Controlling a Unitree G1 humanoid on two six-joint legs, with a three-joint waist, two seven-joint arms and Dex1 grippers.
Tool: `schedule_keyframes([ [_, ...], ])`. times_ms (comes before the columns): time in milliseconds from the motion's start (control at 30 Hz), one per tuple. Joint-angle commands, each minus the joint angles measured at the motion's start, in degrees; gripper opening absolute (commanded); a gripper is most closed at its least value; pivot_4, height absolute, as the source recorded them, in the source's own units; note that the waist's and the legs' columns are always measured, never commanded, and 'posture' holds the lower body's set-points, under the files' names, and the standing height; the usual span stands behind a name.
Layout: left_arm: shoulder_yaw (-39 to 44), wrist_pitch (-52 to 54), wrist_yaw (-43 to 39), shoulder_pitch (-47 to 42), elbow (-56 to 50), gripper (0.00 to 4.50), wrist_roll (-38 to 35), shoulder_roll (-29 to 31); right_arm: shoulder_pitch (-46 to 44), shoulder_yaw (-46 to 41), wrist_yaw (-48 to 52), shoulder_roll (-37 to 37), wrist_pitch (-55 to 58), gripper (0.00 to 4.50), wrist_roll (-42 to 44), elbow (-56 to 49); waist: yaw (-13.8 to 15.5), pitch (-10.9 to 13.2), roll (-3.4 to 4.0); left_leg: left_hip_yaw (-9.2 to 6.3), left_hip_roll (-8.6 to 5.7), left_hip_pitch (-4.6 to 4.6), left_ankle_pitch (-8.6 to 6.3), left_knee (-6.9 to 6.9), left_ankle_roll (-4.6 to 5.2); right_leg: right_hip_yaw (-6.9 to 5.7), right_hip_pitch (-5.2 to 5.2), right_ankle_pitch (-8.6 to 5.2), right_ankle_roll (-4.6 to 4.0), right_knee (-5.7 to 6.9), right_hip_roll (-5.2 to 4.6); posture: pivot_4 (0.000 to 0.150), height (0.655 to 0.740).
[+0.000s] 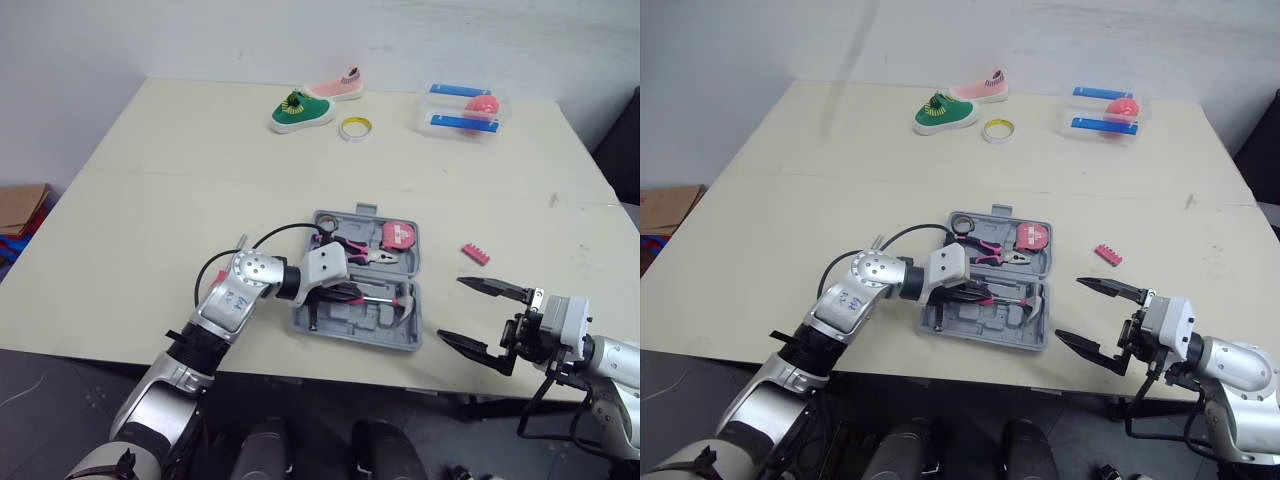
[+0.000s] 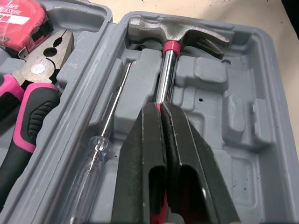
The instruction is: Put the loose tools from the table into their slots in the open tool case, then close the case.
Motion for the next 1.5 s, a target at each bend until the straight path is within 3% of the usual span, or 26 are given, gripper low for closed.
schedule_keyframes([
  [33, -5.5, 4.3, 1.4, 0.8, 5.5, 0.05, 6.0, 0.8, 0.4, -1.1, -0.1, -0.2, -1.0, 4.5, 0.4, -0.3, 0.1, -0.1, 0.03, -0.01, 0.0, 0.05, -0.01, 0.0, 0.01, 0.0, 0.05, 0.0, 0.0, 0.0, 0.0, 0.15, 0.74],
  [200, -9.5, 2.9, 2.3, -0.4, 11.6, 0.05, 9.7, -0.2, 0.6, -0.9, -0.1, 0.0, -1.3, 4.5, 0.3, -0.2, 0.3, -0.6, 0.26, -0.19, 0.09, 0.82, -0.49, -0.02, -0.11, 0.04, 1.06, 0.01, 0.02, -0.44, -0.15, 0.15, 0.74],
  [500, -12.5, 5.4, 1.0, 0.9, 14.5, 0.05, 10.8, -0.9, 0.1, -1.0, -0.5, 0.1, -1.3, 4.5, 0.3, 0.1, 0.1, -2.0, 0.49, -0.22, 0.28, 0.87, -0.67, -0.04, -0.21, 0.18, 1.2, 0.03, 0.06, -0.74, -0.1, 0.15, 0.74],
  [633, -8.1, 1.1, 2.2, 1.7, 12.7, 0.05, 7.1, -2.1, -0.1, -0.8, -0.7, 0.0, -1.3, 4.5, 0.0, 0.3, 0.0, -2.3, 0.62, -0.21, 0.3, 1.03, -0.69, -0.13, -0.25, 0.2, 1.34, 0.02, 0.04, -0.85, -0.1, 0.15, 0.74],
  [767, 3.2, -10.5, 1.7, 1.4, 6.9, 0.05, -2.0, -4.4, -0.6, -1.7, -0.4, -0.6, -1.6, 4.5, 0.0, 1.9, 0.0, -1.9, 0.76, -0.18, 0.3, 1.45, -0.69, -0.53, -0.27, 0.27, 1.64, -0.01, -0.01, -1.15, -0.12, 0.15, 0.74],
  [933, 11.8, -19.6, -3.8, 3.4, 2.5, 0.05, -9.5, 0.0, -2.1, -2.9, 1.1, -2.3, -3.0, 4.5, -0.1, 5.9, -0.3, -1.1, 0.88, -0.08, 0.29, 0.58, -0.2, -0.57, -0.33, 0.28, 0.6, -0.03, -0.05, -0.86, -0.07, 0.15, 0.74],
  [1000, 17.7, -19.7, -7.7, 6.3, -2.7, 0.55, -17.2, 2.6, -3.1, -4.2, 1.8, -3.5, -4.2, 4.5, -0.3, 9.2, -0.6, -0.8, 0.9, 0.06, 0.28, 0.57, -0.16, -0.6, -0.41, 0.3, 0.52, -0.03, -0.06, -0.83, 0.0, 0.15, 0.74],
  [1067, 21.1, -16.9, -8.2, 8.4, -5.6, 1.33, -20.9, 4.8, -3.7, -4.8, 2.4, -4.3, -5.0, 4.5, -0.4, 11.3, -0.6, -0.8, 0.93, 0.12, 0.29, 0.58, -0.16, -0.61, -0.4, 0.24, 0.51, -0.03, -0.06, -0.84, 0.03, 0.15, 0.74],
  [1200, 32.7, -18.5, -5.6, 16.7, -5.6, 3.09, -21.5, 14.2, -5.8, -6.9, 4.4, -6.8, -7.5, 4.5, -1.0, 18.7, -1.4, -0.6, 0.93, 0.21, 0.24, 0.66, -0.31, -0.55, -0.11, 0.03, 0.59, 0.02, 0.06, -0.84, 0.02, 0.15, 0.74],
  [1267, 36.9, -19.6, -4.5, 20.1, -4.0, 4.17, -21.3, 17.4, -6.3, -7.6, 5.2, -7.6, -8.9, 4.5, -1.2, 21.3, -1.6, -0.5, 0.88, 0.21, 0.24, 0.69, -0.34, -0.57, 0.03, 0.04, 0.6, 0.05, 0.09, -0.82, -0.02, 0.15, 0.74],
  [1300, 38.5, -20.0, -4.2, 21.5, -3.4, 4.43, -21.3, 18.5, -6.4, -7.8, 5.7, -7.8, -9.6, 4.5, -1.2, 22.2, -1.6, -0.5, 0.87, 0.17, 0.25, 0.69, -0.32, -0.57, 0.03, 0.04, 0.59, 0.05, 0.1, -0.82, -0.03, 0.15, 0.74],
  [1500, 56.6, -21.7, 2.9, 32.9, 2.9, 4.43, -21.9, 24.8, -7.2, -11.5, 6.3, -10.1, -16.0, 4.5, -3.1, 35.6, -1.6, -0.4, 0.83, 0.12, 0.27, 0.63, -0.54, -0.69, -0.36, 0.45, 0.48, 0.02, 0.04, -0.88, -0.12, 0.15, 0.74],
])
